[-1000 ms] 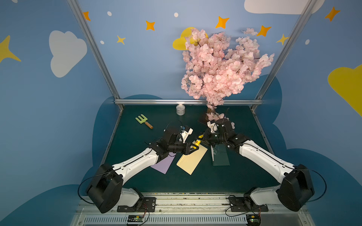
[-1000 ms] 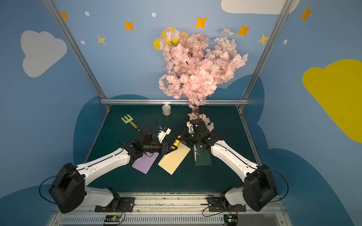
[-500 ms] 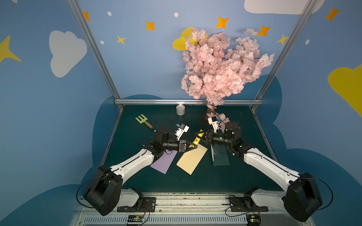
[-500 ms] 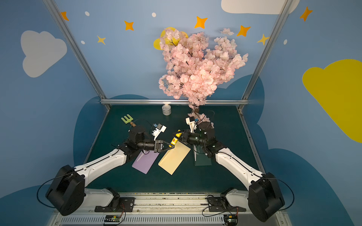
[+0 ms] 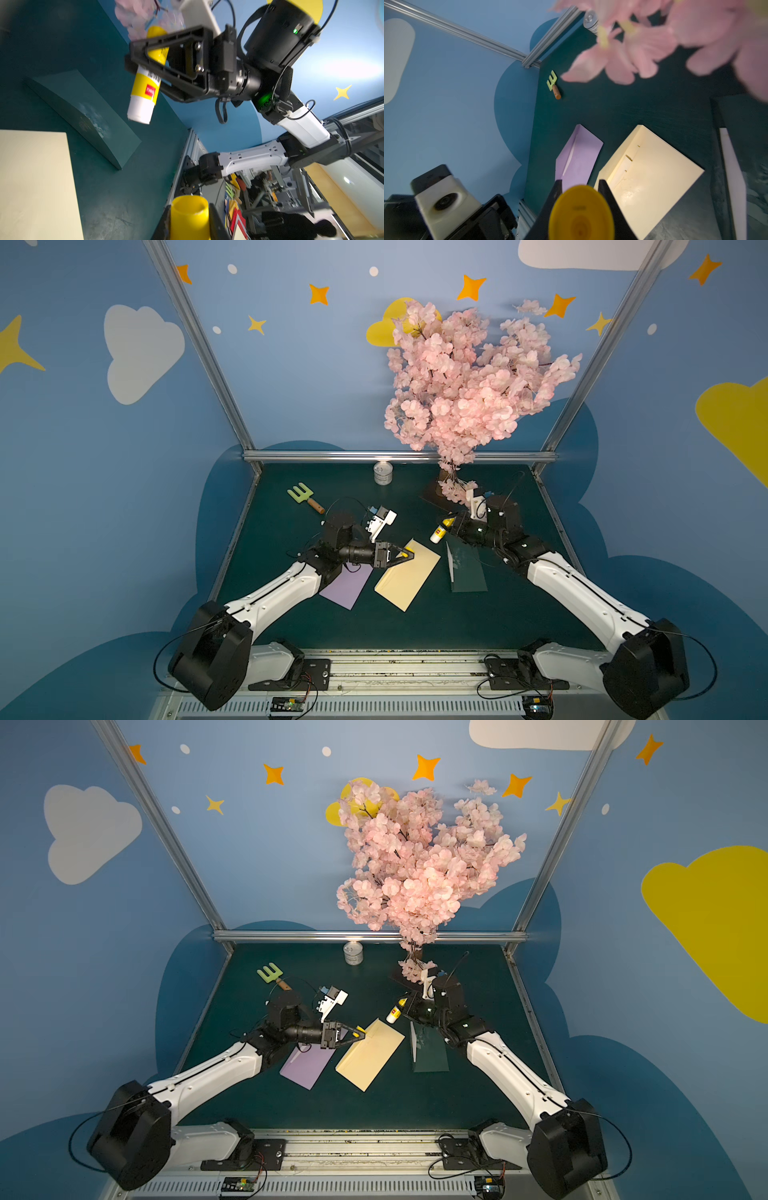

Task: Seal the envelope with a glue stick
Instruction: Open the lid of the glue stick, then place the lid at the center of the board.

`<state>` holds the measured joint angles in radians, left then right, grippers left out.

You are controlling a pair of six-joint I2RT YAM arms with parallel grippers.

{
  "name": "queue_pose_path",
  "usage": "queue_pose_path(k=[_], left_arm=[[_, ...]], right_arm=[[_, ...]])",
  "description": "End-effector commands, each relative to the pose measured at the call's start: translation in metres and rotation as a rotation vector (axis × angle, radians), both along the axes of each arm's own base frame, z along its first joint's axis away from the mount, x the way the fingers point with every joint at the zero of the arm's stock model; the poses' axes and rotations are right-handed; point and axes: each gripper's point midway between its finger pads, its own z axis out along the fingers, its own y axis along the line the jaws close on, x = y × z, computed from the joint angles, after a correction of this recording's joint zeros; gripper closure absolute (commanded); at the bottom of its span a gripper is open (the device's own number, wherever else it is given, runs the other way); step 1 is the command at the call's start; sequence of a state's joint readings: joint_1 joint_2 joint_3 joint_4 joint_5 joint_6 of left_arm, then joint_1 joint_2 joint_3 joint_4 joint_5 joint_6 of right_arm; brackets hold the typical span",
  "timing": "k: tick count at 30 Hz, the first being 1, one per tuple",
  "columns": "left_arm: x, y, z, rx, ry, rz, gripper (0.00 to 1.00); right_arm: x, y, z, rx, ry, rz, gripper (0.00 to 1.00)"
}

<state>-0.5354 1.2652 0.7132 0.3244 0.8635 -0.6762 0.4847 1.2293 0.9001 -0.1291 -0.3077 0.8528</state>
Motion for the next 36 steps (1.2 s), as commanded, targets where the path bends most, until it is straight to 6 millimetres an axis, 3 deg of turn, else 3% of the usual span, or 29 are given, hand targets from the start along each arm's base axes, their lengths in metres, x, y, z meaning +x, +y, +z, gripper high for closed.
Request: queue_pose_path(k=[1, 10, 16, 21, 29, 32, 36], left_arm=[[0.013, 0.004, -0.018, 0.098, -0.102, 0.13, 0.97], [0.033, -0.014, -0.08, 0.365, -0.276, 0.389, 0.97], [0.032, -0.044, -0.121, 0.514, -0.29, 0.429, 0.97], [0.021, -0.074, -0.147, 0.587, -0.303, 0.442, 0.97], [0.005, -0.103, -0.182, 0.585, -0.339, 0.492, 0.97], [0.0, -0.111, -0.195, 0.595, -0.324, 0.487, 0.97], [-0.002, -0.105, -0.208, 0.622, -0.286, 0.502, 0.97]], right_arm=[[0.001, -0.009, -0.004, -0.057, 0.035, -0.029, 1.0], [-0.016, -0.011, -0.003, -0.128, 0.069, 0.051, 1.0], [-0.031, -0.036, 0.007, -0.192, 0.042, 0.03, 1.0], [-0.042, -0.057, 0.009, -0.166, 0.044, -0.006, 1.0], [-0.058, -0.07, 0.006, -0.128, 0.043, -0.003, 1.0], [-0.065, -0.072, 0.005, -0.109, 0.041, 0.002, 1.0], [-0.073, -0.076, 0.001, -0.109, 0.036, 0.0, 1.0]])
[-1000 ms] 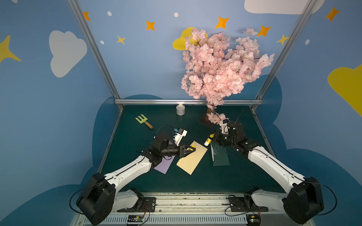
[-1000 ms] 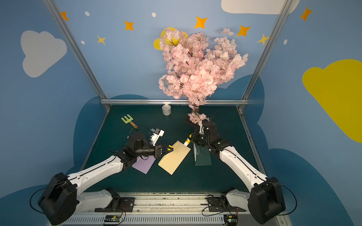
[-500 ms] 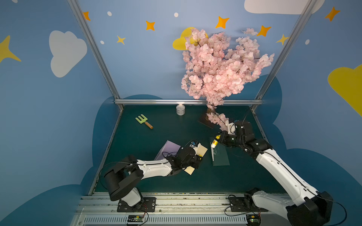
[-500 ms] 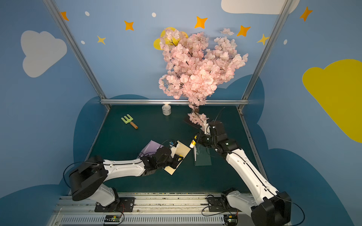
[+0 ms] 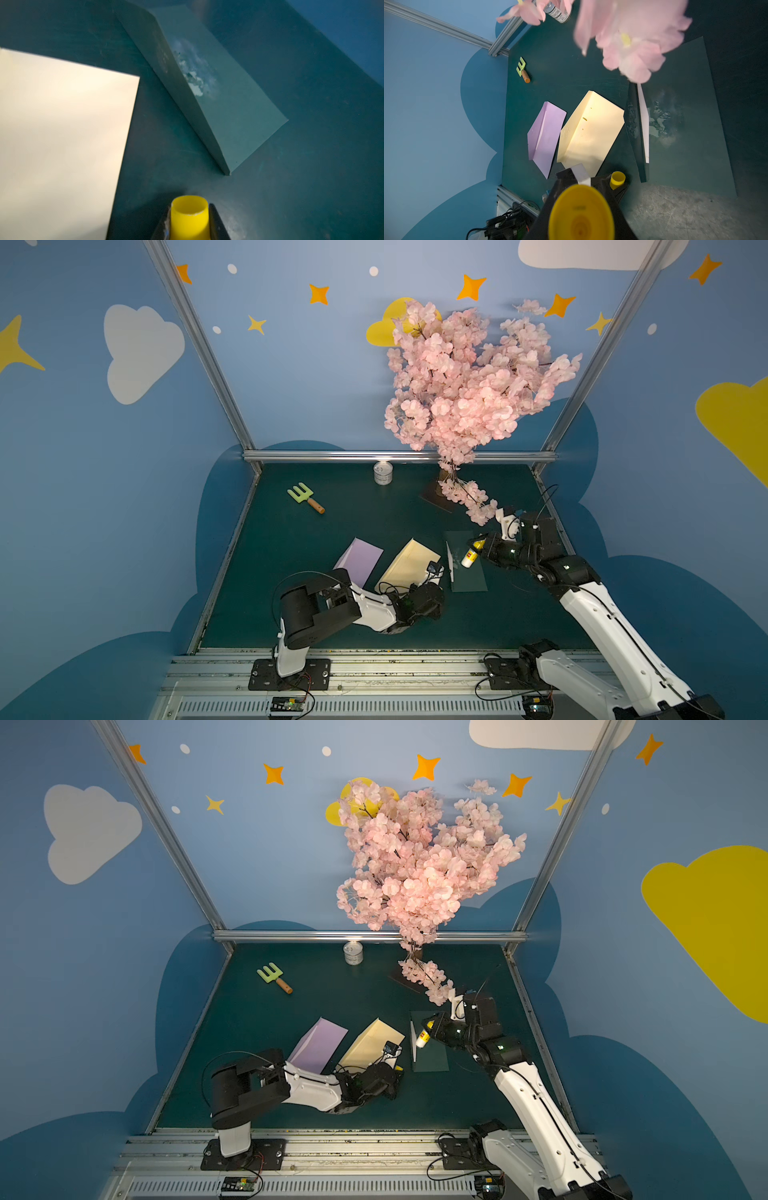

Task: Seal the envelope with a glue stick
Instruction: Place the lid at the center of the board.

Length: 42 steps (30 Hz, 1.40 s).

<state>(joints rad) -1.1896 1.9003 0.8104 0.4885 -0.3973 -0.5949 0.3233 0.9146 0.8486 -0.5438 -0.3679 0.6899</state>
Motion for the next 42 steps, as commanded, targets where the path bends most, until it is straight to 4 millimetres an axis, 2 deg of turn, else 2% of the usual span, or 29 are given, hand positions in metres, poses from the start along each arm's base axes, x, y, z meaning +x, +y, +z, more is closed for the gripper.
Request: queue_pose_path(k=[1, 6, 11, 13, 14, 17, 23, 28, 42], left_arm=[[0.004, 0.002, -0.002, -0.027, 0.017, 0.056, 0.97], [-0.007, -0.004, -0.012, -0.03, 0.076, 0.002, 0.95], [-0.012, -0.009, -0.013, 0.006, 0.105, -0.032, 0.87], [-0.012, -0.007, -0.015, 0.015, 0.112, -0.016, 0.85], [-0.011, -0.007, -0.015, 0.015, 0.113, -0.009, 0.78], [-0.01, -0.005, -0.014, 0.026, 0.113, 0.004, 0.71], [-0.007, -0.004, -0.015, 0.08, 0.114, 0.014, 0.68], [-0.006, -0.01, -0.015, 0.106, 0.114, -0.004, 0.52], [-0.006, -0.012, -0.005, 0.087, 0.102, -0.025, 0.5]], right_arm=[[-0.011, -0.001, -0.002, 0.007, -0.009, 0.022, 1.0], [-0.023, -0.008, -0.01, 0.003, -0.004, 0.002, 1.0], [-0.034, -0.017, -0.014, -0.013, -0.013, -0.023, 1.0], [-0.036, -0.02, -0.017, -0.021, -0.006, -0.029, 1.0], [-0.038, -0.021, -0.019, -0.024, -0.001, -0.03, 1.0], [-0.04, -0.022, -0.018, -0.031, -0.004, -0.028, 1.0], [-0.041, -0.027, -0.014, -0.038, -0.016, -0.036, 1.0], [-0.043, -0.028, -0.014, -0.032, -0.017, -0.041, 1.0], [-0.04, -0.031, -0.016, -0.046, -0.017, -0.037, 1.0]])
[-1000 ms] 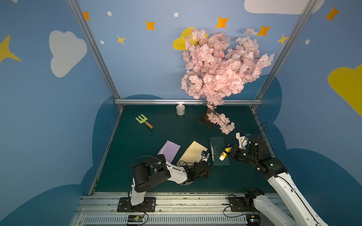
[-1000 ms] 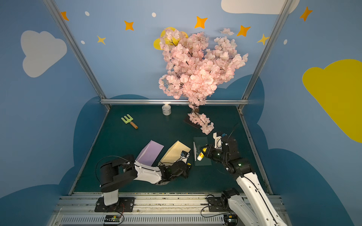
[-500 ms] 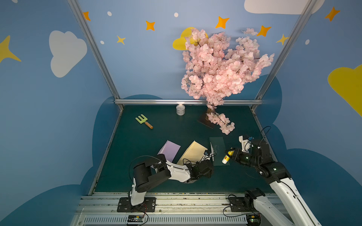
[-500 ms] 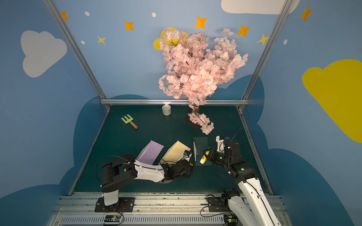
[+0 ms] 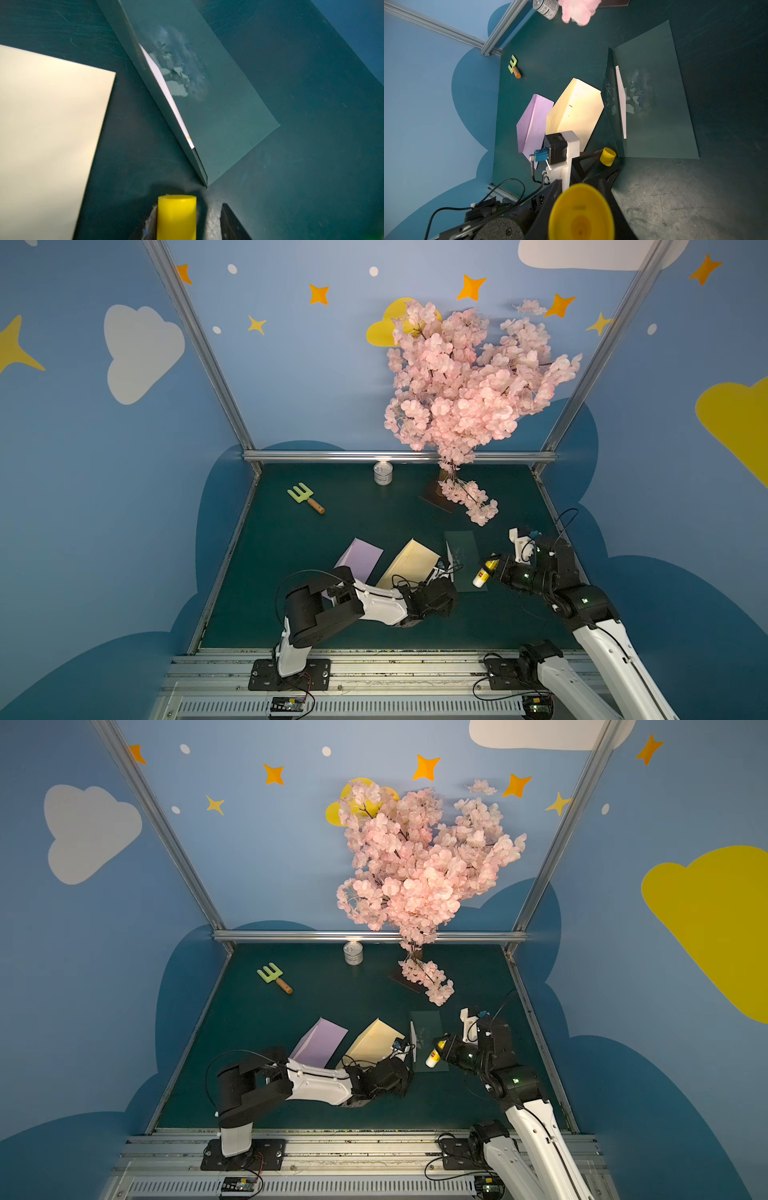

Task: Seal the envelope with a glue stick
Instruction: Place the lid at the center of the board, then unscrew the glue stick.

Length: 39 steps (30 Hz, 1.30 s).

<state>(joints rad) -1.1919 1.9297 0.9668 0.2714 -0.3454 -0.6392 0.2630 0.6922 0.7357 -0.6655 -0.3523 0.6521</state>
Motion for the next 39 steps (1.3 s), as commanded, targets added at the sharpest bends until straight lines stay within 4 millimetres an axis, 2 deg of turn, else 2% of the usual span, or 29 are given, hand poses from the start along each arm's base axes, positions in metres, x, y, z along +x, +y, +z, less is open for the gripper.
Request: queue_pose_path(k=[1, 5, 9, 13, 17, 23, 27, 31, 35, 39], left_arm=[[-0.004, 0.009, -0.006, 0.031, 0.019, -0.021, 0.46], [-0.009, 0.006, 0.003, 0.003, 0.026, -0.055, 0.35], [-0.011, 0.003, 0.011, -0.029, 0.033, -0.082, 0.31], [-0.014, 0.003, 0.024, -0.093, 0.059, -0.102, 0.27], [-0.011, 0.005, 0.043, -0.179, 0.072, -0.116, 0.23], [0.001, 0.006, 0.067, -0.228, 0.082, -0.145, 0.23], [0.012, 0.009, 0.076, -0.217, 0.086, -0.139, 0.2], [0.027, 0.01, 0.074, -0.203, 0.097, -0.112, 0.08], [0.042, 0.006, 0.069, -0.167, 0.127, -0.092, 0.08], [0.048, 0.002, 0.076, -0.166, 0.136, -0.097, 0.08]], right_arm=[[-0.001, -0.001, 0.0, -0.016, -0.002, 0.013, 1.0], [0.0, -0.004, -0.008, -0.038, 0.003, 0.01, 1.0], [0.007, -0.001, -0.015, -0.024, -0.019, 0.008, 1.0], [0.015, -0.001, -0.035, -0.009, -0.054, -0.015, 1.0], [0.023, -0.004, -0.037, -0.019, -0.158, -0.039, 1.0], [0.034, -0.012, -0.033, -0.068, -0.343, -0.072, 1.0], [0.042, -0.017, -0.04, -0.096, -0.395, -0.104, 1.0], [0.05, -0.02, -0.036, -0.106, -0.463, -0.127, 1.0], [0.061, -0.028, -0.037, -0.147, -0.5, -0.186, 1.0], [0.066, -0.015, -0.036, -0.142, -0.488, -0.114, 1.0]])
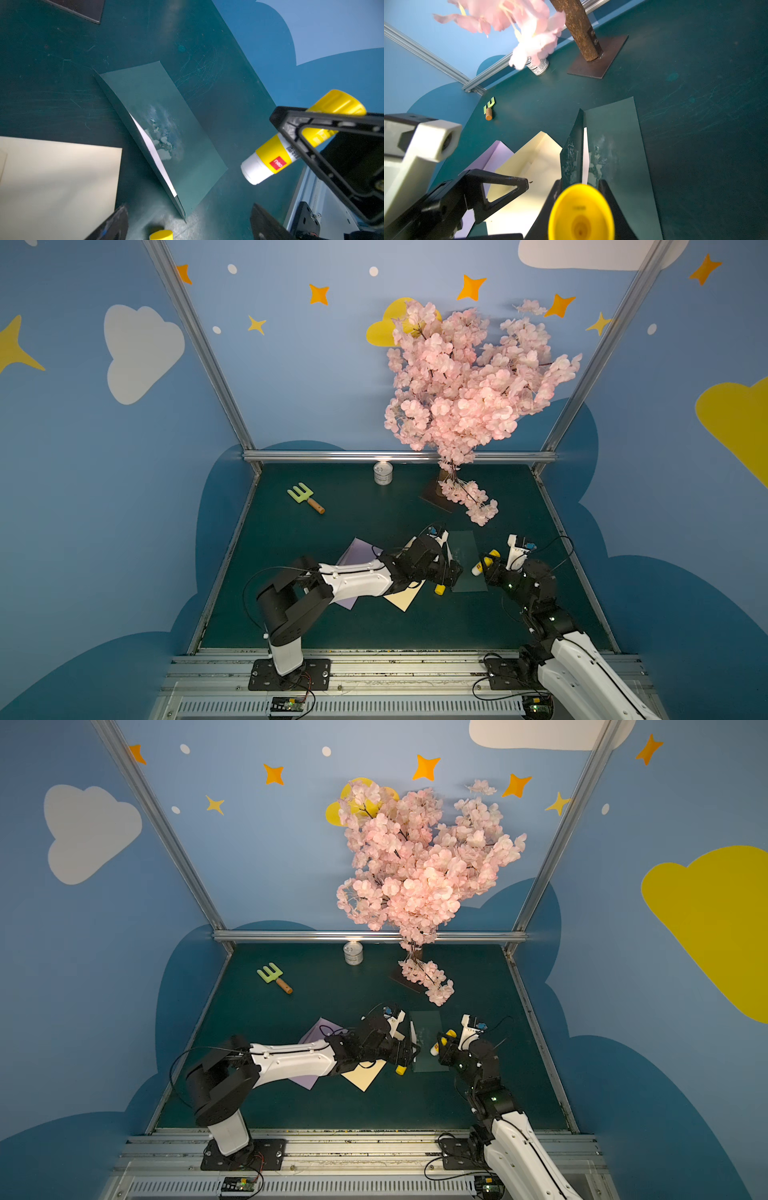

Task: Seal the envelope with a glue stick
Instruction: Unscrew the glue stick.

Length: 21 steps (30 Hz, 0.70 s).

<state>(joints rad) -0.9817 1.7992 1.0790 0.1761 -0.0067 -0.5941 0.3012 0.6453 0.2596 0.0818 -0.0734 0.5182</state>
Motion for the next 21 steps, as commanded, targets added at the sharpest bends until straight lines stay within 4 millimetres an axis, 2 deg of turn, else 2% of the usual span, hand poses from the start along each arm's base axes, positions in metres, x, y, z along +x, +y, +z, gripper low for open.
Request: queue_pose_path(k=[1, 7, 12, 17, 21], left_arm=[[-0.004, 0.004, -0.004, 0.035, 0.036, -0.03, 0.08], [-0.014, 0.003, 0.027, -0.108, 0.054, -0.15, 0.07], [-0.039, -0.012, 0.051, -0.223, 0.032, -0.379, 0.04], [-0.044, -0.019, 0.061, -0.276, -0.005, -0.451, 0.04], [-0.045, -0.023, 0.066, -0.306, -0.012, -0.466, 0.04]], right_arm=[[0.01, 0.01, 0.025, 0.004, -0.068, 0.044, 1.0], [0.005, 0.021, 0.031, 0.015, -0.001, 0.107, 1.0], [-0.01, 0.042, 0.044, 0.099, 0.084, 0.225, 1.0], [-0.028, 0.057, 0.044, 0.2, 0.226, 0.297, 1.0], [-0.037, 0.064, 0.053, 0.279, 0.268, 0.327, 1.0]])
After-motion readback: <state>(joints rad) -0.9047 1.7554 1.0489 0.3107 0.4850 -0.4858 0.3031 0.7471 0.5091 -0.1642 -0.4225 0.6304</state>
